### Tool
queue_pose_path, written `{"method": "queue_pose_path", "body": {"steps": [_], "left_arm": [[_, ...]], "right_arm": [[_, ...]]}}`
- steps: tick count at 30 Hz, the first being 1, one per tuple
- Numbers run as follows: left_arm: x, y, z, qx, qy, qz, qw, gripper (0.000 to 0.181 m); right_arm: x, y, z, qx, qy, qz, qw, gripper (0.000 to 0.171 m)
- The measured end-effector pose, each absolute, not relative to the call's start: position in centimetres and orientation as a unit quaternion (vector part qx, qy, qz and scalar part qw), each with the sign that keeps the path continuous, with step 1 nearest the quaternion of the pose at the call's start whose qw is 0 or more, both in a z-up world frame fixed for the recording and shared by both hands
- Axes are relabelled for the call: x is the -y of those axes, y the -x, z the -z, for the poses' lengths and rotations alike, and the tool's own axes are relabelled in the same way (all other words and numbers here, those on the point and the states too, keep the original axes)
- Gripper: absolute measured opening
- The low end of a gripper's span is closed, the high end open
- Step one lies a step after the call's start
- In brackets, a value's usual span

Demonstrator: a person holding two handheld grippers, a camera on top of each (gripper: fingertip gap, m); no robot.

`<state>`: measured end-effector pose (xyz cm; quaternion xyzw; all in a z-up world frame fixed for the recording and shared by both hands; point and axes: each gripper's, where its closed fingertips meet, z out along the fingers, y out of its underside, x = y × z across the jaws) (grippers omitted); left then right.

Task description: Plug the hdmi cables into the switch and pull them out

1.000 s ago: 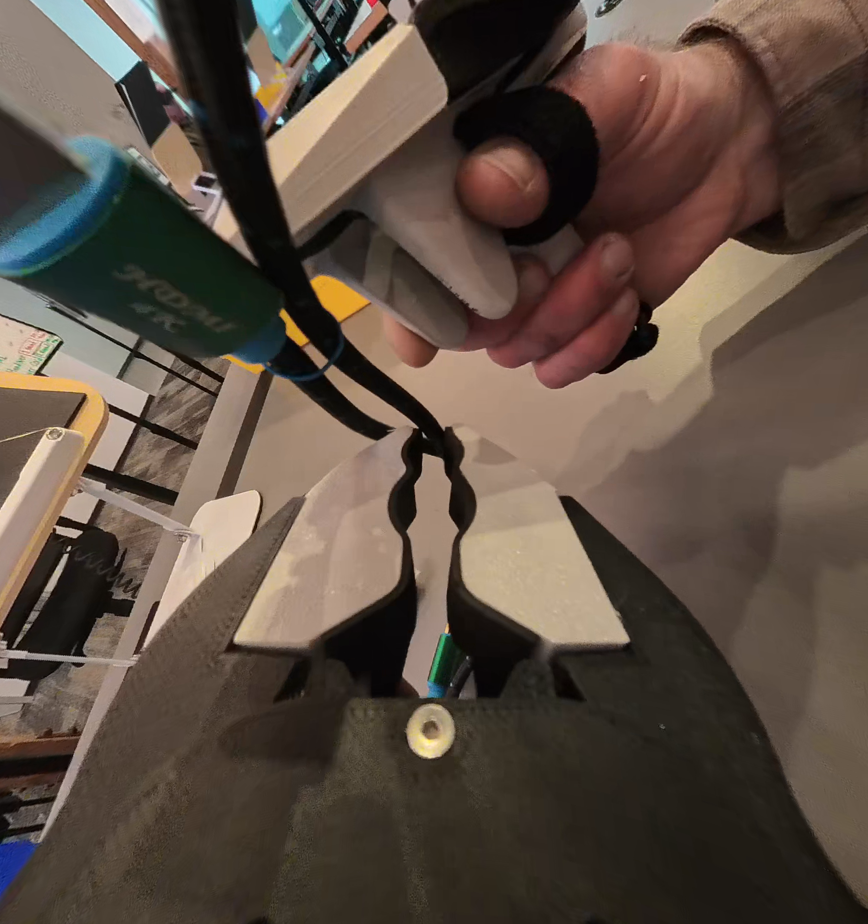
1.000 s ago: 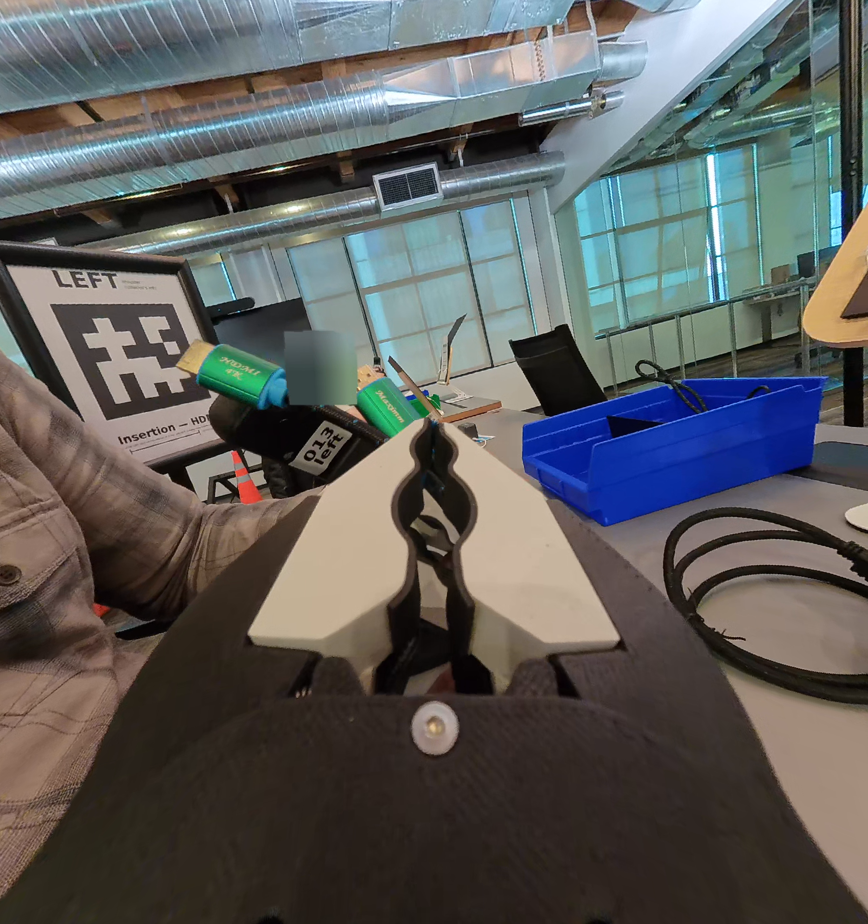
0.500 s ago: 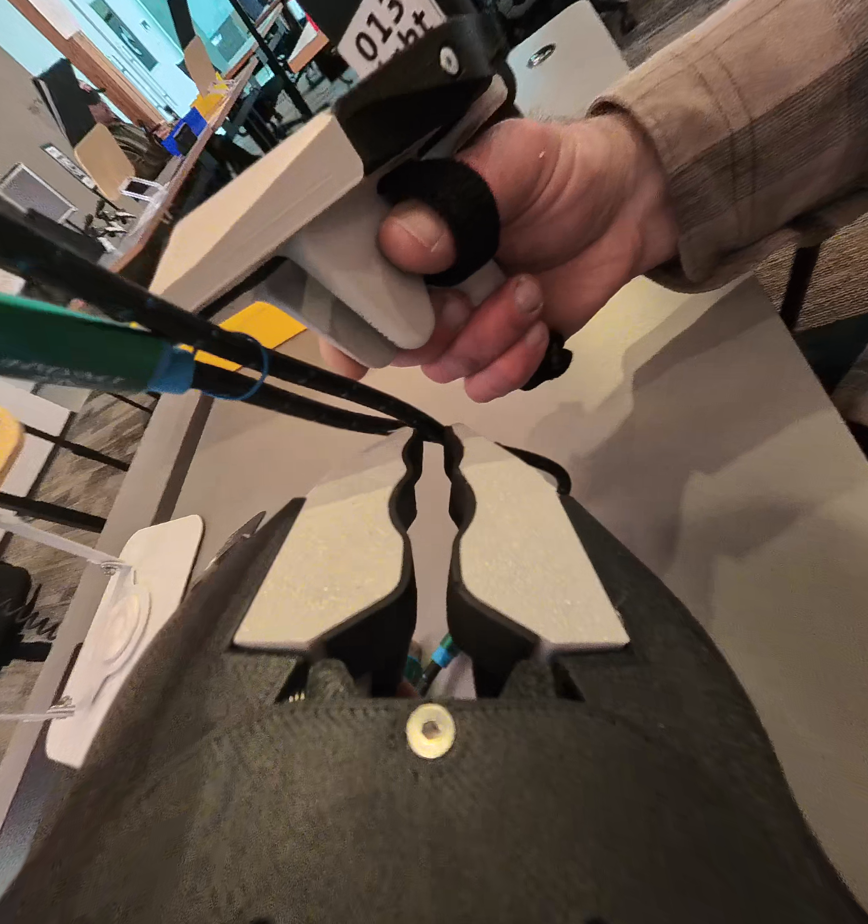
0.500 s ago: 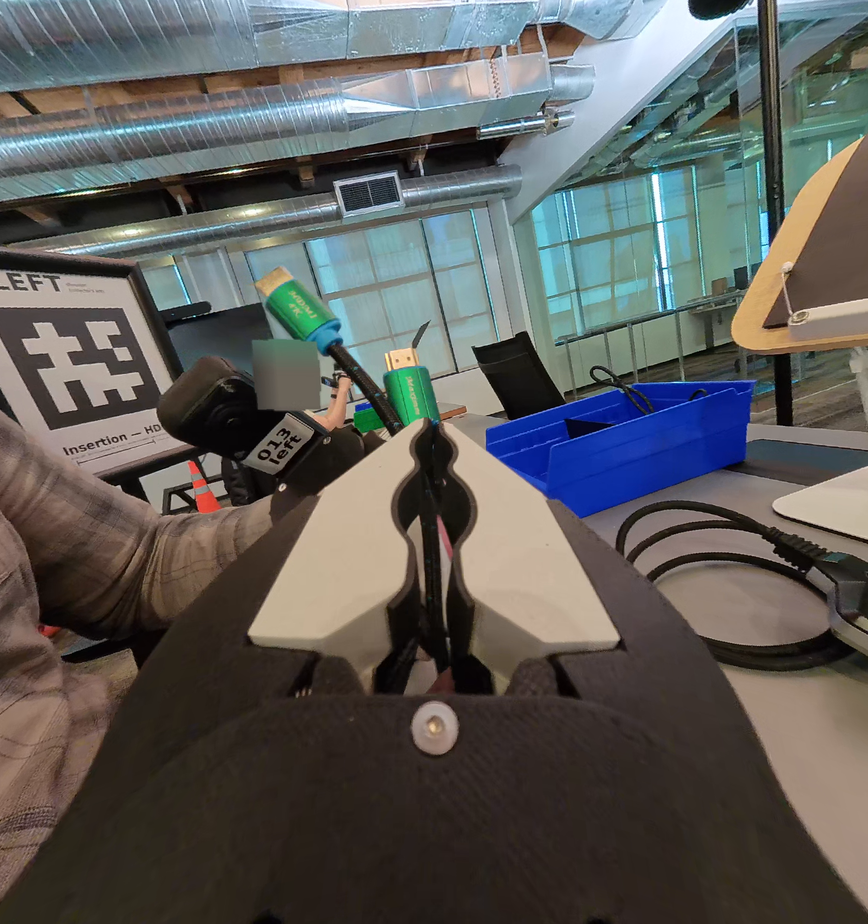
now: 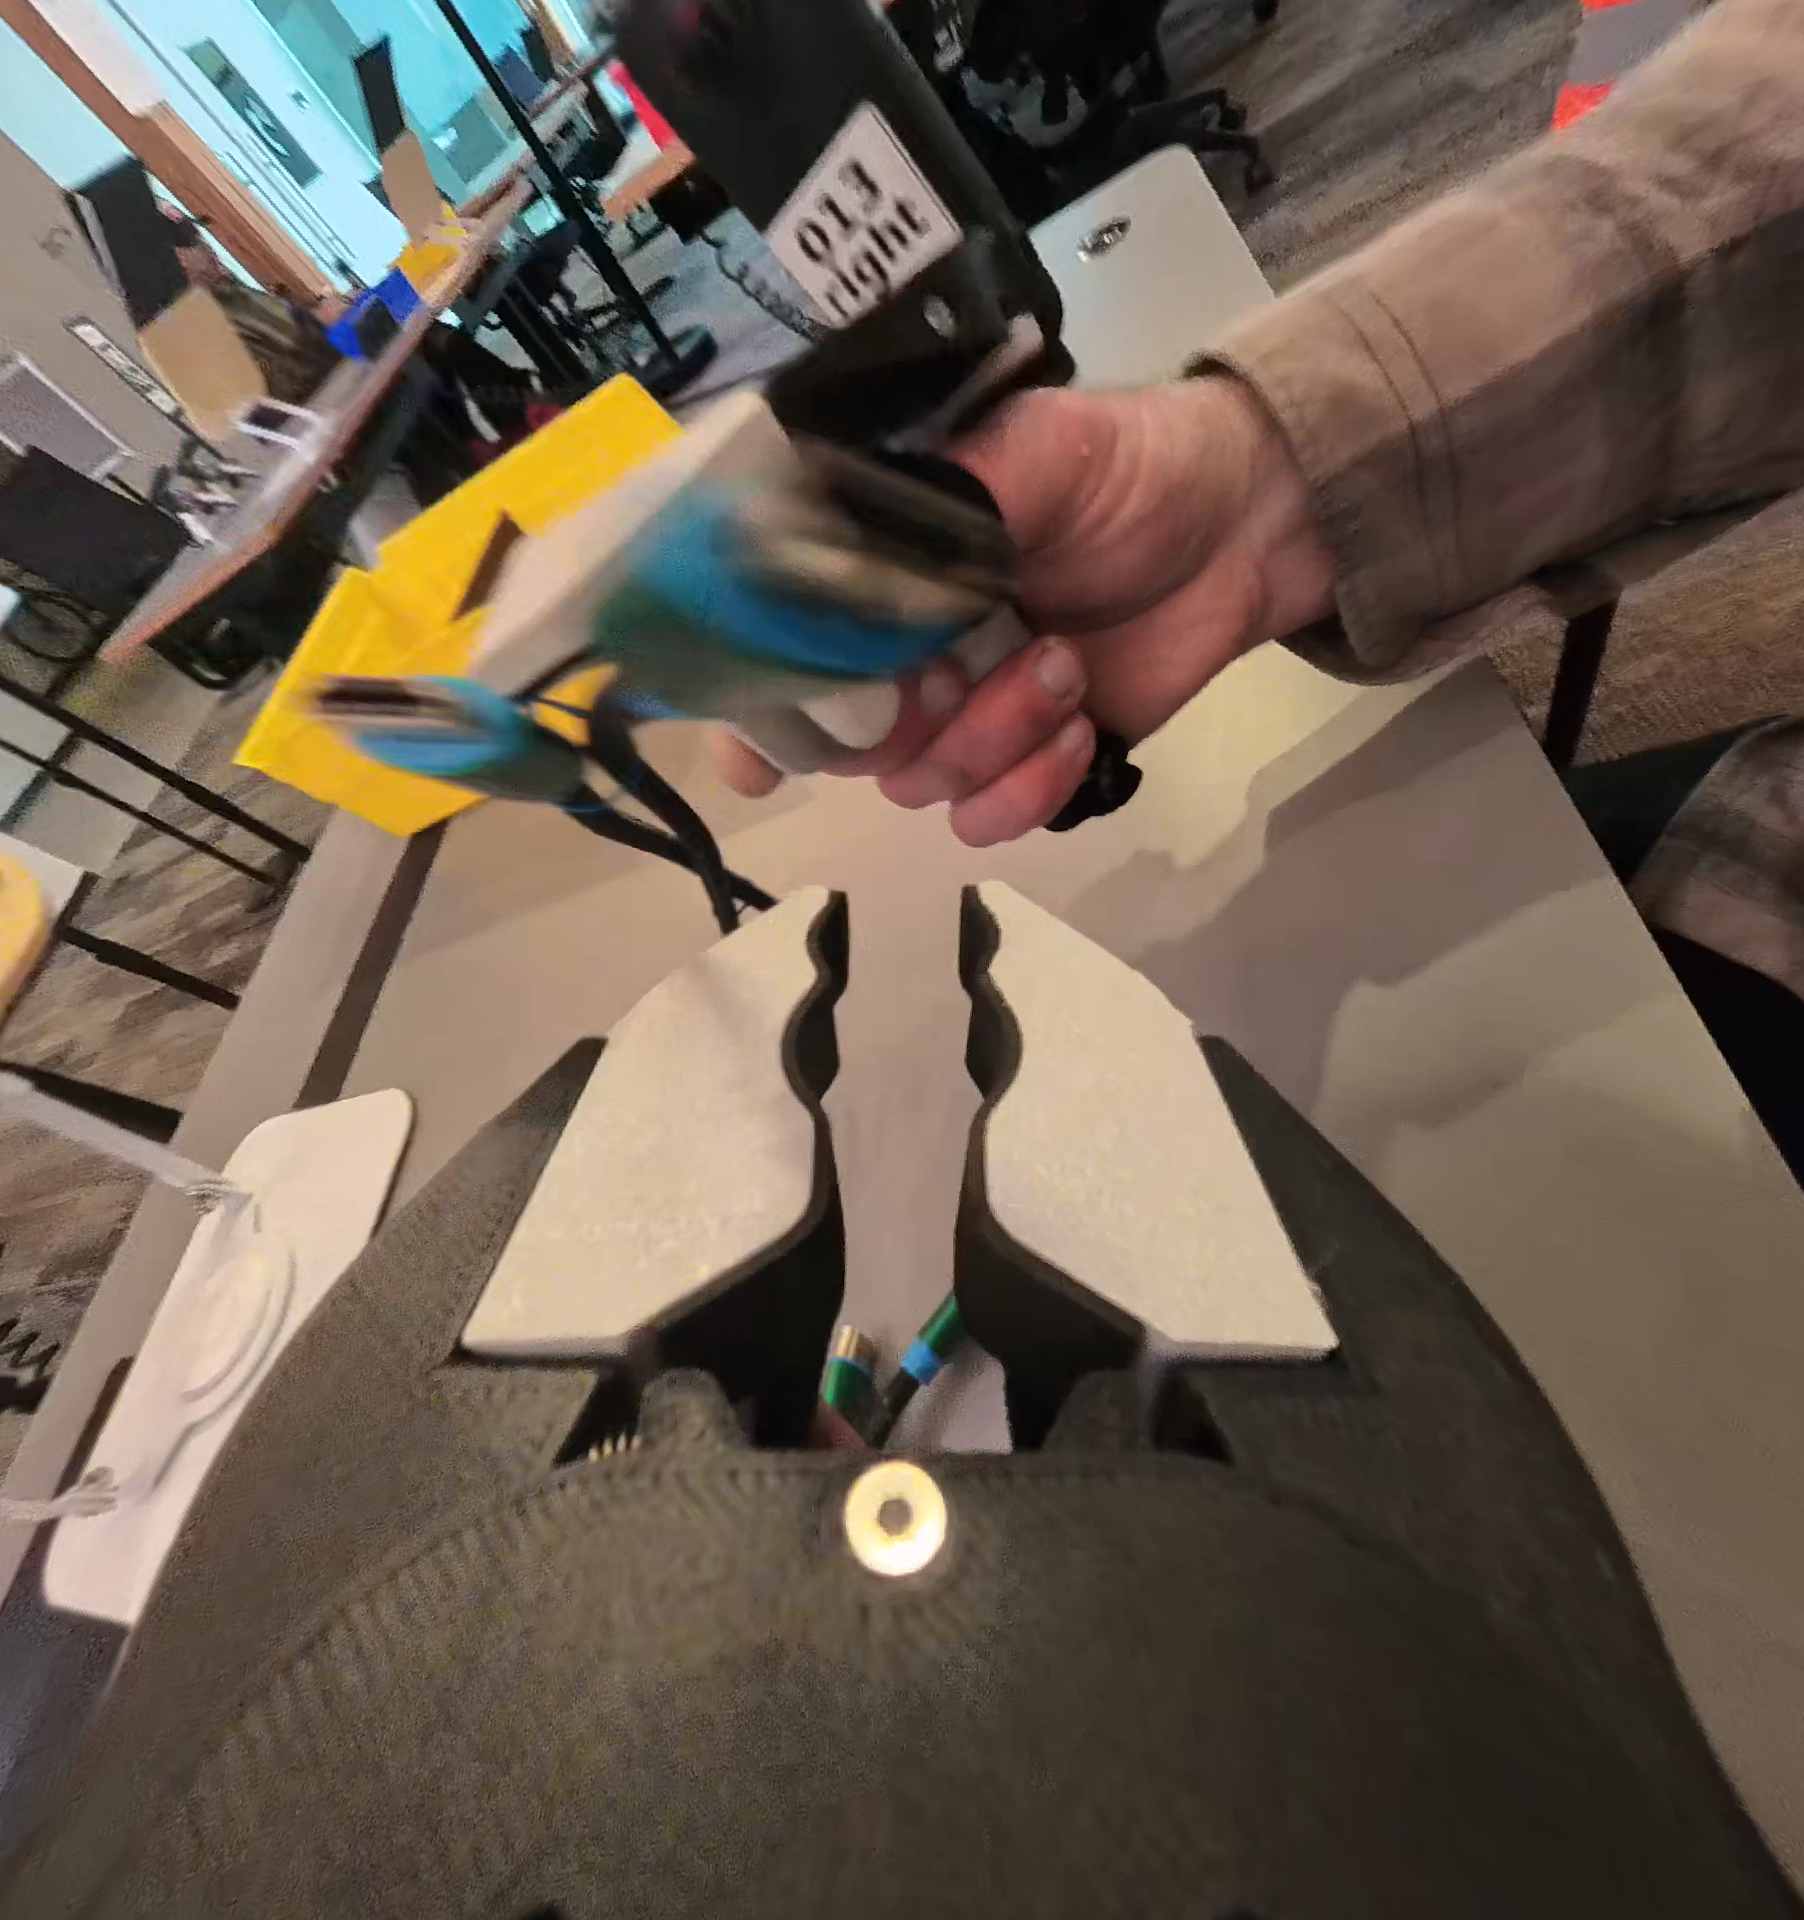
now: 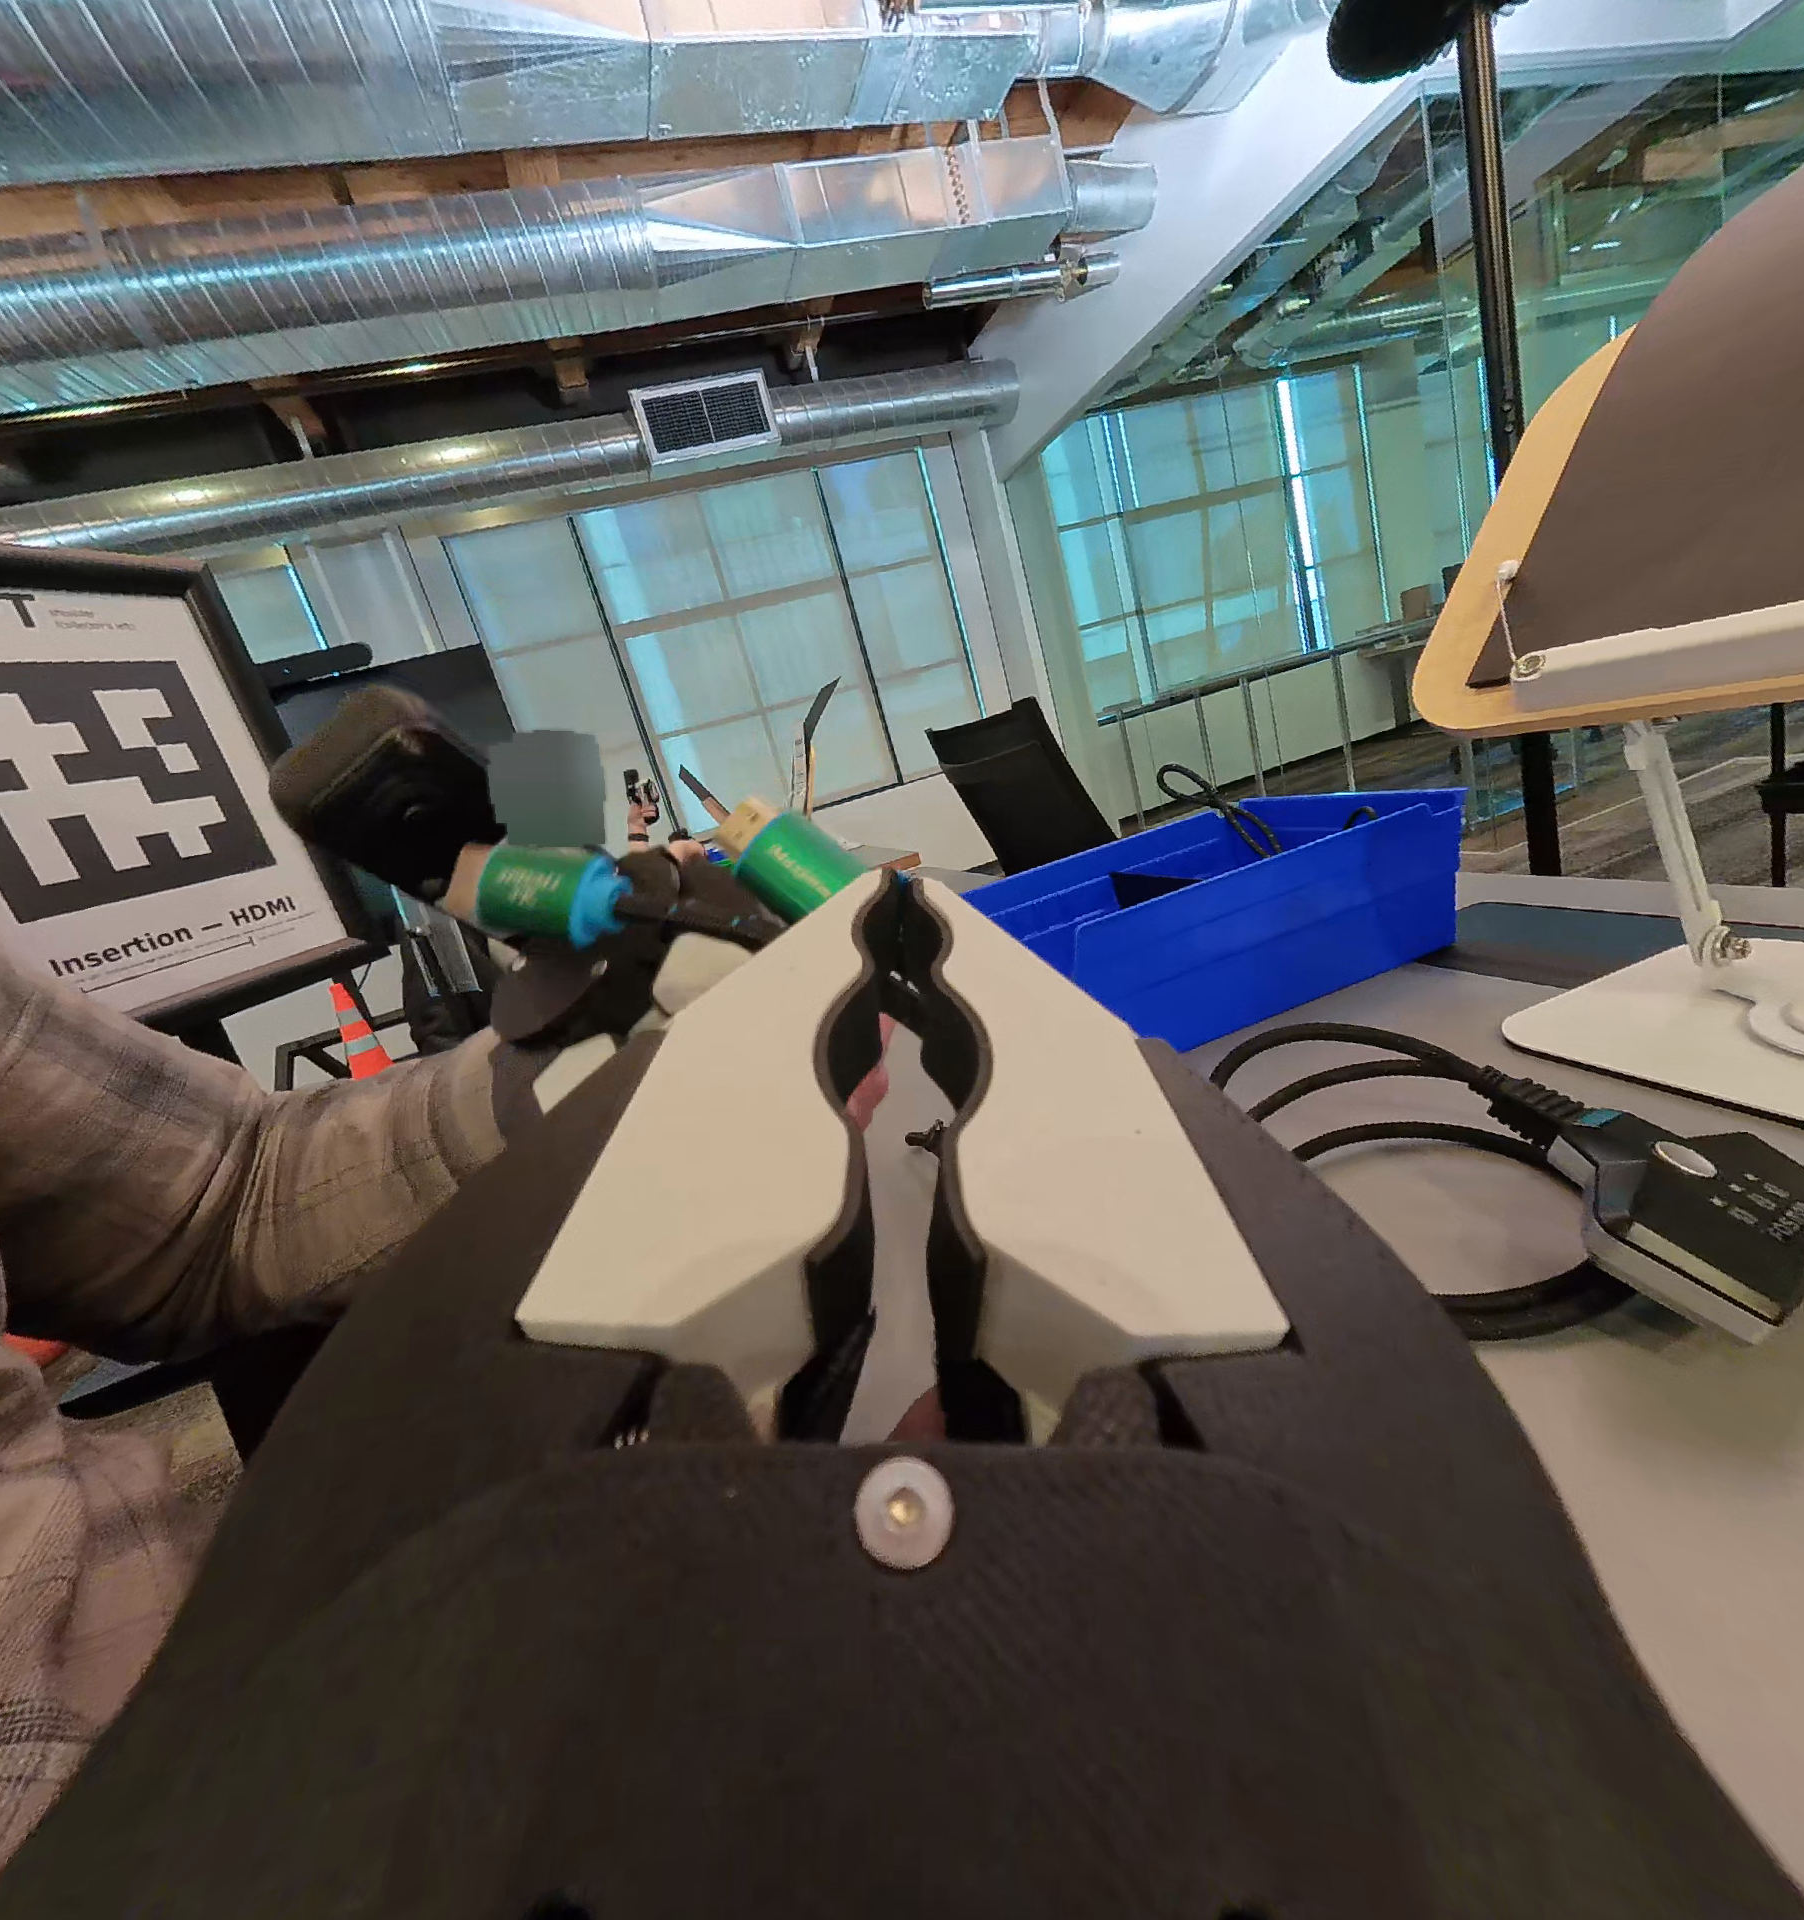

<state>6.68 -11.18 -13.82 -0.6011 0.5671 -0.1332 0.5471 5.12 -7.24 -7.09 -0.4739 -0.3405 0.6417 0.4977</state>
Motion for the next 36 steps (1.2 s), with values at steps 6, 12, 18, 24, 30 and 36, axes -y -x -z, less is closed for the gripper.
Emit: {"method": "queue_pose_path", "body": {"steps": [6, 12, 18, 24, 30, 36], "left_arm": [[10.3, -4.8, 8.3, -0.479, 0.586, 0.171, 0.631, 0.029], [11.3, -3.9, 6.3, -0.467, 0.569, 0.215, 0.642, 0.027], [12.3, -5.5, 6.9, -0.514, 0.553, 0.176, 0.631, 0.049], [11.5, -5.7, 8.6, -0.559, 0.542, 0.051, 0.625, 0.085], [10.9, -7.0, 11.2, -0.611, 0.506, -0.067, 0.605, 0.112], [10.7, -8.5, 11.1, -0.607, 0.437, -0.155, 0.645, 0.072]], "right_arm": [[8.1, -4.4, 7.6, 0.362, 0.472, -0.645, 0.481, 0.000], [8.9, -3.8, 8.0, 0.375, 0.473, -0.641, 0.473, 0.000], [9.2, -3.2, 8.4, 0.383, 0.479, -0.635, 0.469, 0.000], [8.0, -3.9, 7.6, 0.348, 0.486, -0.639, 0.484, 0.000], [7.1, -4.5, 7.4, 0.328, 0.491, -0.644, 0.486, 0.000], [8.2, -3.4, 8.2, 0.352, 0.498, -0.634, 0.475, 0.000]]}}
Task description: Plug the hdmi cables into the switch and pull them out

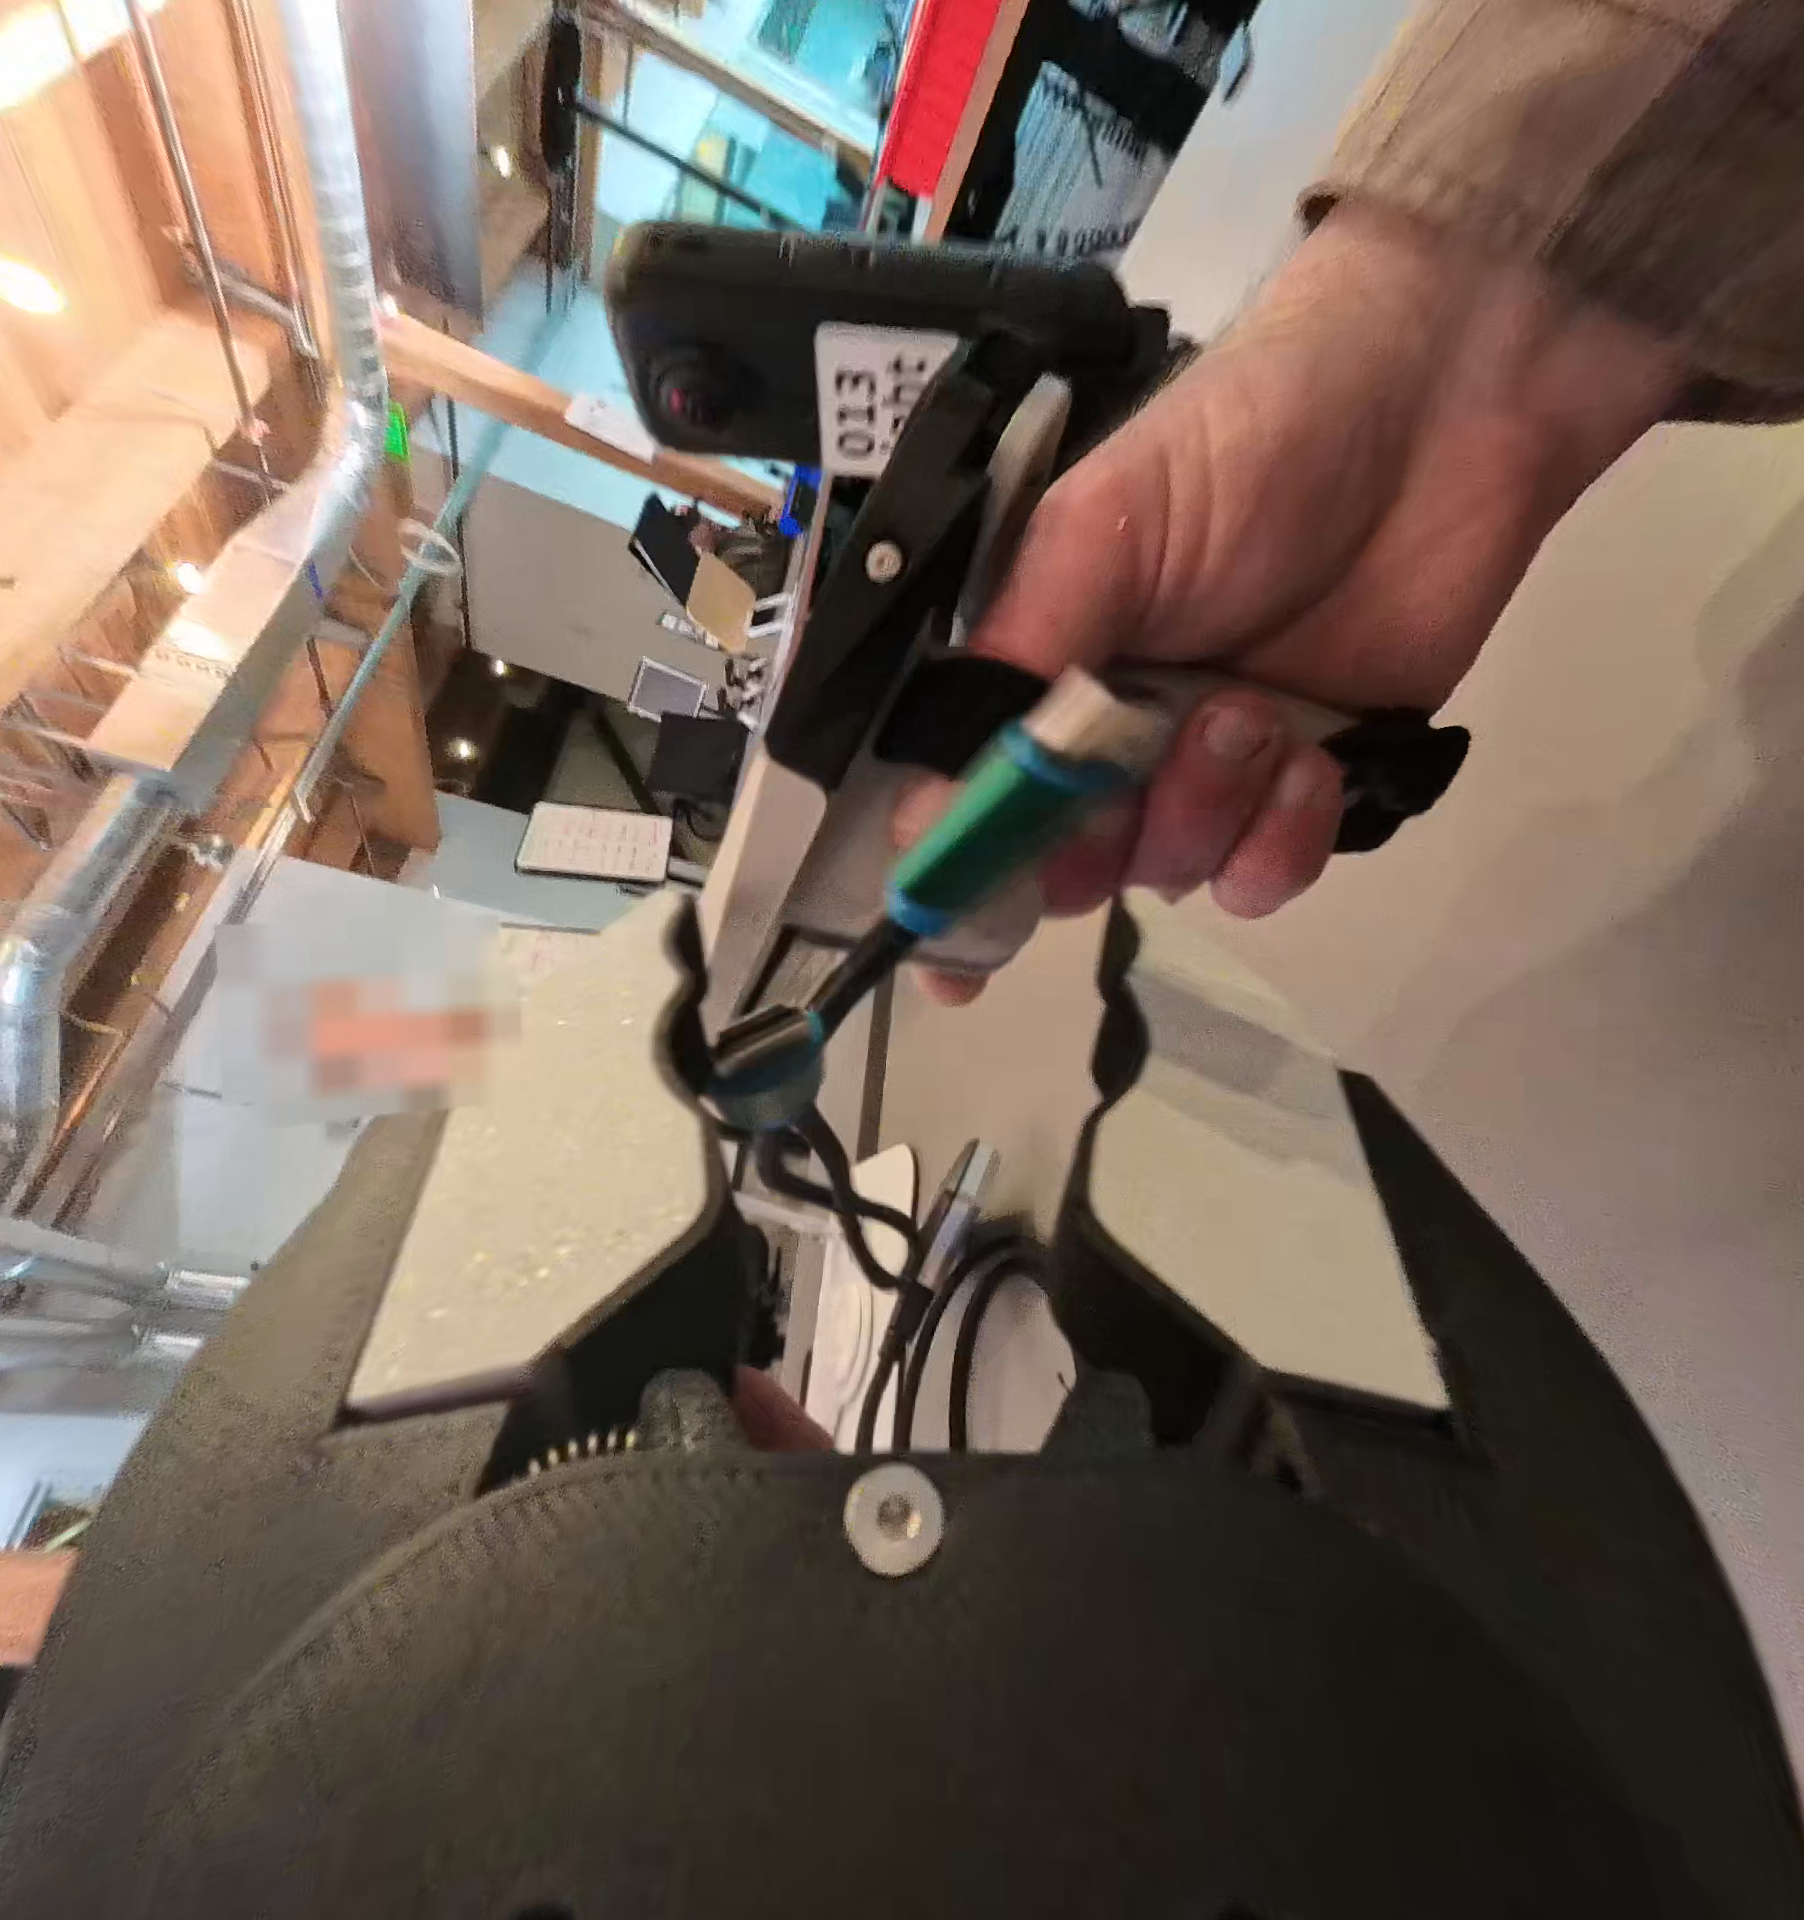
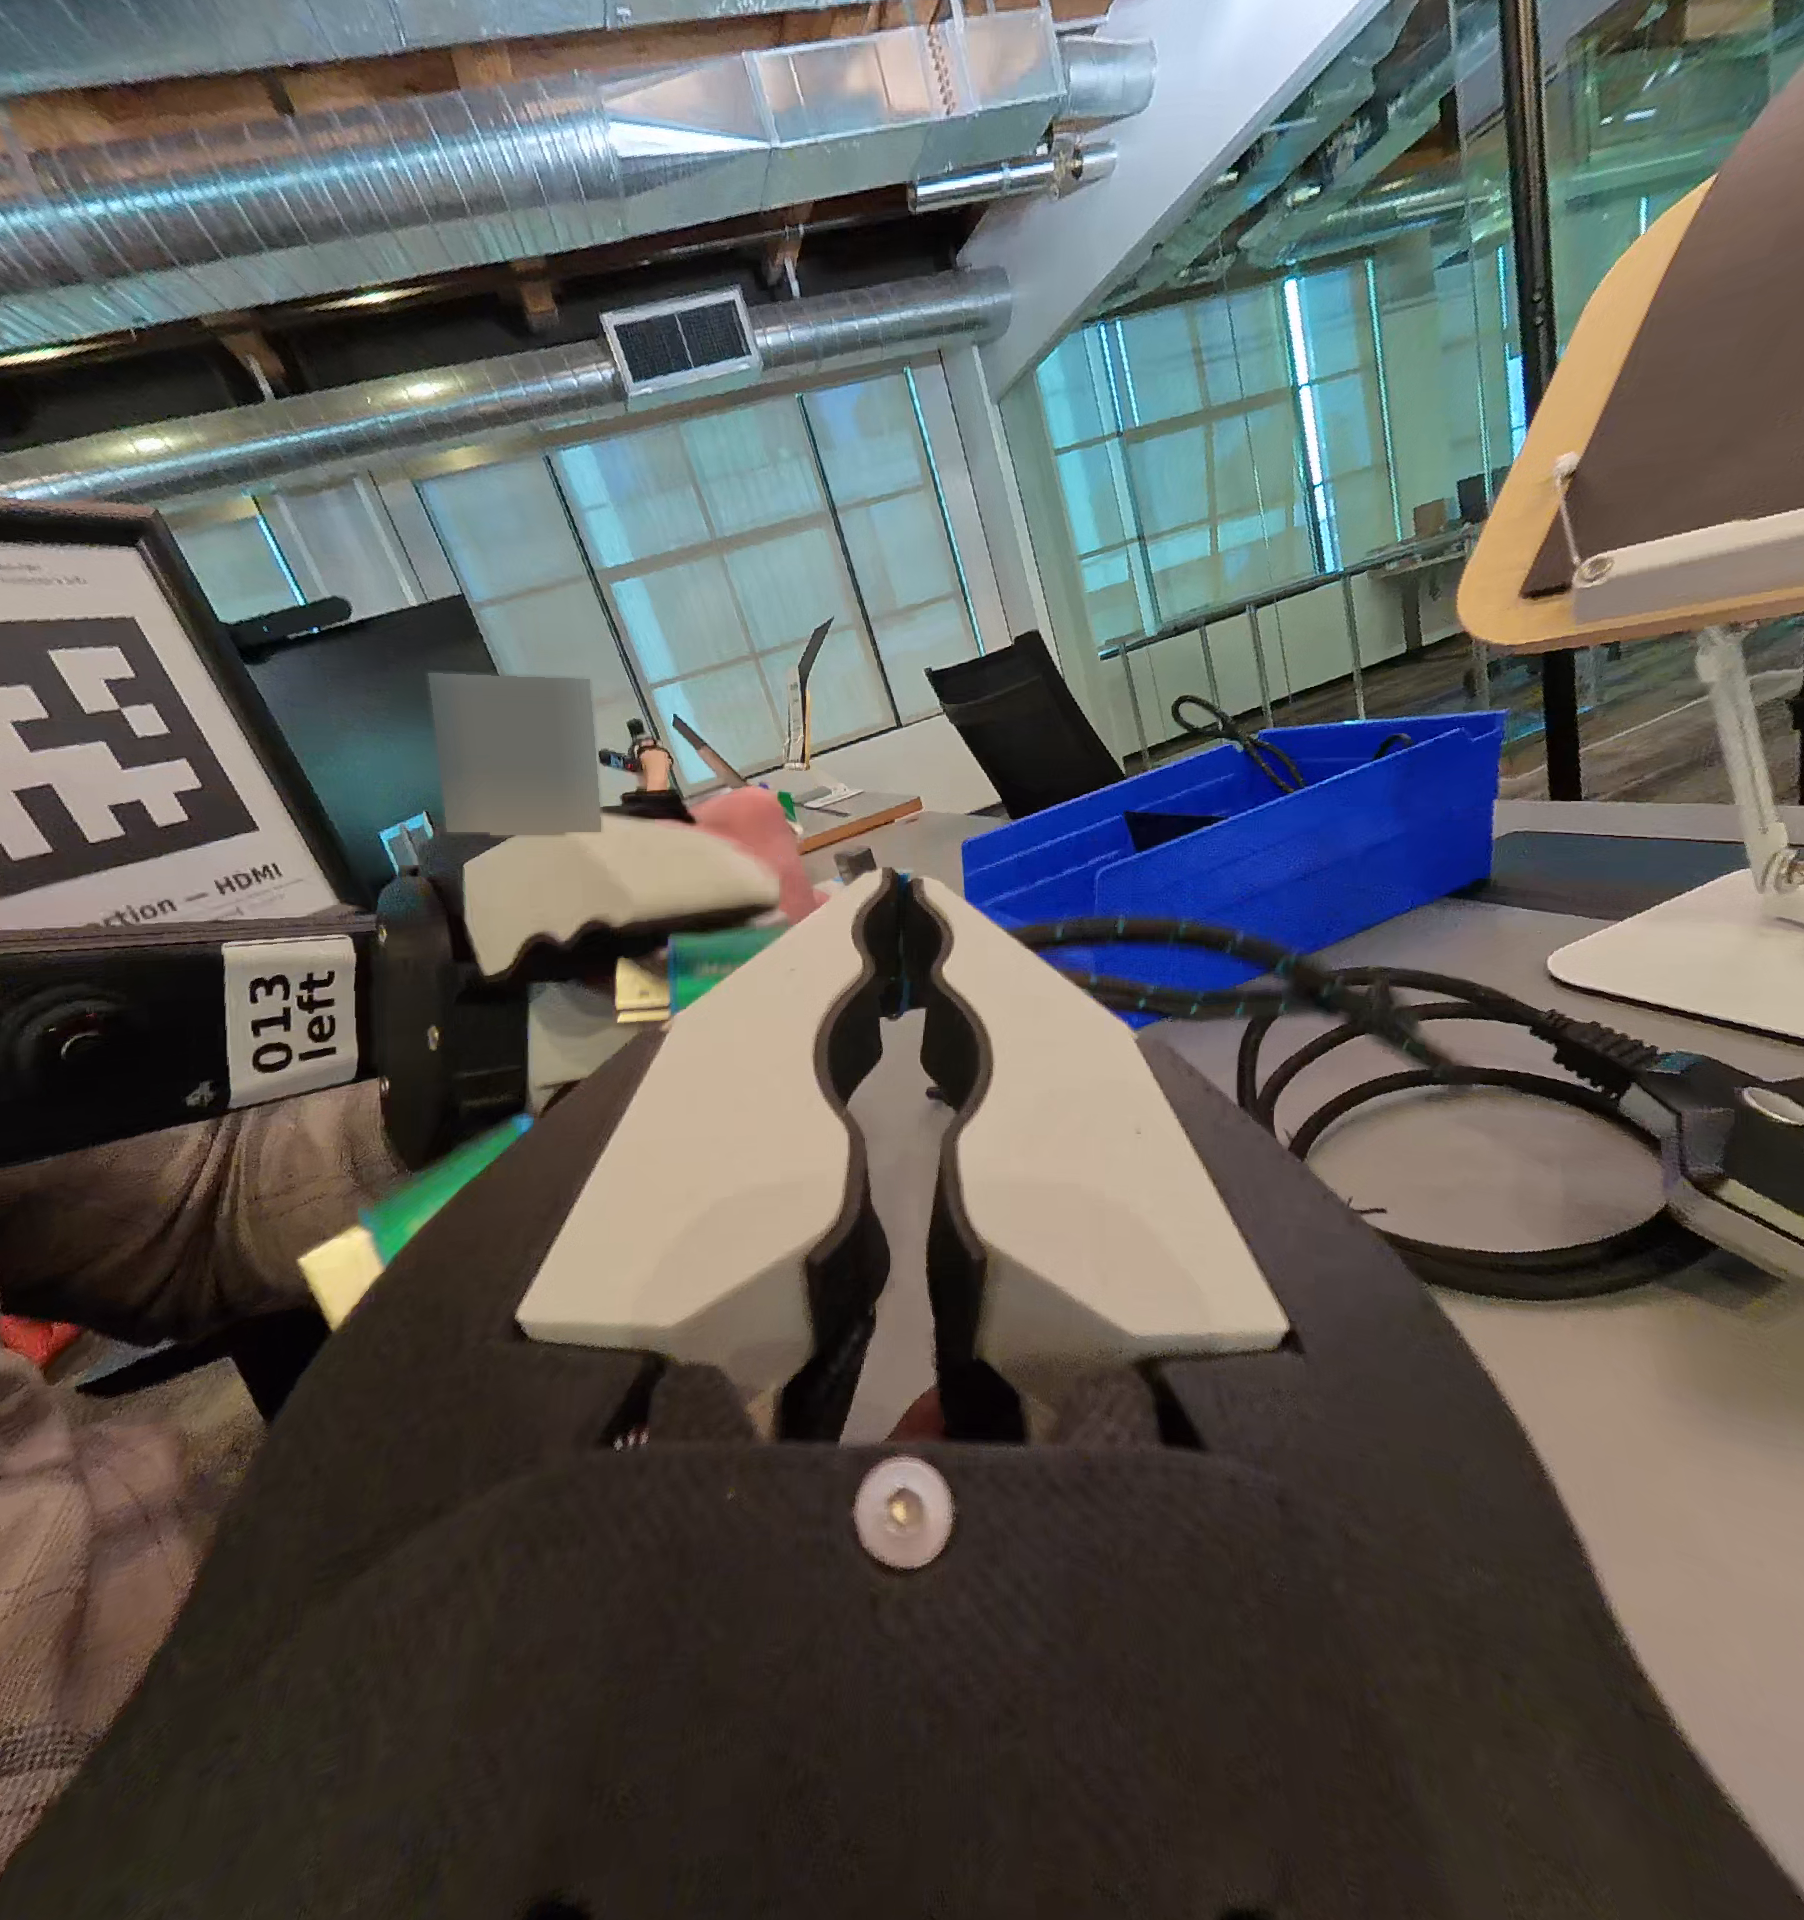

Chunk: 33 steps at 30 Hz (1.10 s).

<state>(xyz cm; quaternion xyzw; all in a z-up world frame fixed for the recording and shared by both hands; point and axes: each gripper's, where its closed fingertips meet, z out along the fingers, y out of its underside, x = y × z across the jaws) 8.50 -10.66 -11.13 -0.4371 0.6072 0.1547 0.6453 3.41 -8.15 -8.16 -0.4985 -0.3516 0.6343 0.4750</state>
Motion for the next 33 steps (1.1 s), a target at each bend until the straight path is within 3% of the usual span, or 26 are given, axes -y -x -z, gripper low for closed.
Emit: {"method": "queue_pose_path", "body": {"steps": [2, 5, 6, 8, 18, 23, 33], "left_arm": [[10.7, -8.4, 10.3, -0.591, 0.431, -0.161, 0.663, 0.039], [10.9, -8.2, 10.0, -0.591, 0.433, -0.149, 0.664, 0.032], [11.1, -8.2, 9.7, -0.585, 0.436, -0.137, 0.670, 0.016], [11.2, -7.8, 8.6, -0.568, 0.441, -0.116, 0.685, 0.007], [10.3, -5.9, 7.0, -0.486, 0.537, 0.033, 0.689, 0.008], [10.3, -5.7, 6.0, -0.448, 0.567, 0.115, 0.682, 0.021], [8.3, -3.9, 5.5, -0.379, 0.612, 0.105, 0.686, 0.022]], "right_arm": [[8.6, -3.0, 8.7, 0.367, 0.502, -0.627, 0.469, 0.000], [8.8, -2.7, 8.7, 0.367, 0.502, -0.631, 0.464, 0.000], [8.8, -2.8, 8.7, 0.368, 0.502, -0.631, 0.463, 0.000], [8.8, -2.7, 8.9, 0.374, 0.504, -0.627, 0.461, 0.000], [8.9, -2.4, 9.6, 0.398, 0.514, -0.608, 0.456, 0.000], [8.7, -2.1, 10.6, 0.417, 0.534, -0.577, 0.456, 0.000], [10.0, -1.1, 11.7, 0.458, 0.536, -0.552, 0.446, 0.000]]}}
